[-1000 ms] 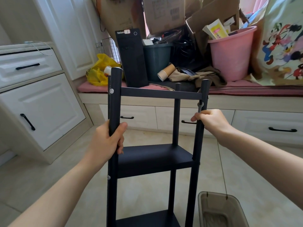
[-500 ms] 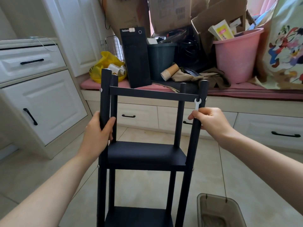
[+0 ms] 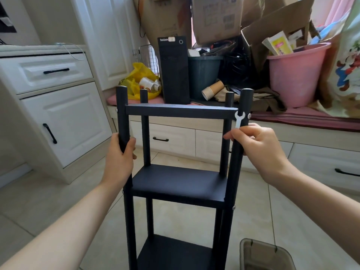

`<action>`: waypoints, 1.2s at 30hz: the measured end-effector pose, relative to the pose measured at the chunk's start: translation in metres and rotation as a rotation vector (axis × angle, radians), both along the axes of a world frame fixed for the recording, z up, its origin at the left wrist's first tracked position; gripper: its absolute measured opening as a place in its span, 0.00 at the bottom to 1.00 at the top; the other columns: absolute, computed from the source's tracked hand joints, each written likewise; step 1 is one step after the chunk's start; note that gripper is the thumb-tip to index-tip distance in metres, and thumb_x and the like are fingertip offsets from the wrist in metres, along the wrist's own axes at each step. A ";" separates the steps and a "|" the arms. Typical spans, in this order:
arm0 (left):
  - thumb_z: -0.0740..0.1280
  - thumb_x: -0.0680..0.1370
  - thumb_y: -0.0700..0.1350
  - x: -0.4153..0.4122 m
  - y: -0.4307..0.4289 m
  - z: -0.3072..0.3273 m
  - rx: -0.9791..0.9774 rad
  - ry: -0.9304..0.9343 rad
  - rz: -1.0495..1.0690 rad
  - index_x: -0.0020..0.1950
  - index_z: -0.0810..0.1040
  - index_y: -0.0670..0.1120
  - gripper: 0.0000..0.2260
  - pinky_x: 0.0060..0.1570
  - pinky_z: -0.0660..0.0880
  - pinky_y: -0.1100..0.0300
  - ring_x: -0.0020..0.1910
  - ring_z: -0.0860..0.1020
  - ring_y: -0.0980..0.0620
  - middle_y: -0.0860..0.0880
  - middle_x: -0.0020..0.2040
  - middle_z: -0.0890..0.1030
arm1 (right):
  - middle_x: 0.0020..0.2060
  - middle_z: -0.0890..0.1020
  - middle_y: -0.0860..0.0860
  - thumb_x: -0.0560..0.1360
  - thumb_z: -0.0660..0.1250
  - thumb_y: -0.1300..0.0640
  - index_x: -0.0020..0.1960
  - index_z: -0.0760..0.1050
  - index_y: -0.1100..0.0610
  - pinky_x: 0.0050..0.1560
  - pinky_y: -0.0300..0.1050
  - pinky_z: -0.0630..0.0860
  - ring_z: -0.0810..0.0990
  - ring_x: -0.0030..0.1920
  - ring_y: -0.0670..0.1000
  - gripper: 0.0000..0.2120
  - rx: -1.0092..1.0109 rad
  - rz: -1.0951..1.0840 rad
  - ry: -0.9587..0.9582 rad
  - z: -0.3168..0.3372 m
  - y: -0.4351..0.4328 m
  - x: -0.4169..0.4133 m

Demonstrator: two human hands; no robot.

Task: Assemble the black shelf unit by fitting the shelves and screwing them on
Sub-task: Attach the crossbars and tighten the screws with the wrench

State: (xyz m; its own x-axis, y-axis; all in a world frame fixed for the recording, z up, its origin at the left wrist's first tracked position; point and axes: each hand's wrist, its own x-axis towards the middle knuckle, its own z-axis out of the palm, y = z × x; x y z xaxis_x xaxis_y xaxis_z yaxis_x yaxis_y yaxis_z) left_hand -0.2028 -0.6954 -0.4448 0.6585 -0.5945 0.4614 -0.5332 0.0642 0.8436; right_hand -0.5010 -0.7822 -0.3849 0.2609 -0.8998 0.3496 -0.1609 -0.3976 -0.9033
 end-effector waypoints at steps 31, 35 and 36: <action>0.66 0.83 0.51 0.020 0.011 -0.010 0.256 -0.031 0.134 0.66 0.74 0.45 0.16 0.53 0.70 0.53 0.53 0.74 0.50 0.53 0.54 0.77 | 0.48 0.79 0.57 0.78 0.68 0.56 0.44 0.87 0.51 0.58 0.52 0.74 0.78 0.50 0.53 0.09 -0.127 0.205 0.047 0.015 0.034 0.011; 0.65 0.83 0.48 0.019 0.014 -0.008 0.344 -0.073 0.148 0.65 0.72 0.42 0.14 0.48 0.71 0.52 0.50 0.76 0.46 0.47 0.55 0.79 | 0.46 0.82 0.54 0.78 0.68 0.56 0.45 0.87 0.50 0.59 0.57 0.75 0.80 0.51 0.54 0.09 -0.147 0.222 0.034 0.016 0.033 0.012; 0.64 0.84 0.46 0.017 0.015 -0.008 0.393 -0.099 0.148 0.67 0.70 0.42 0.14 0.48 0.72 0.51 0.51 0.77 0.43 0.44 0.57 0.80 | 0.45 0.82 0.56 0.78 0.67 0.56 0.44 0.87 0.50 0.57 0.60 0.76 0.81 0.50 0.56 0.09 -0.148 0.228 0.026 0.016 0.032 0.011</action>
State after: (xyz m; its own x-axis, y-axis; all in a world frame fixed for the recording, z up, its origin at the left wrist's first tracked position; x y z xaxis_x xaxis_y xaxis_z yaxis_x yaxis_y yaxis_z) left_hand -0.1856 -0.6803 -0.4523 0.7138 -0.6404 0.2836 -0.5919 -0.3352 0.7330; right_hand -0.4900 -0.7499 -0.3690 0.4616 -0.7562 0.4637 -0.0742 -0.5539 -0.8293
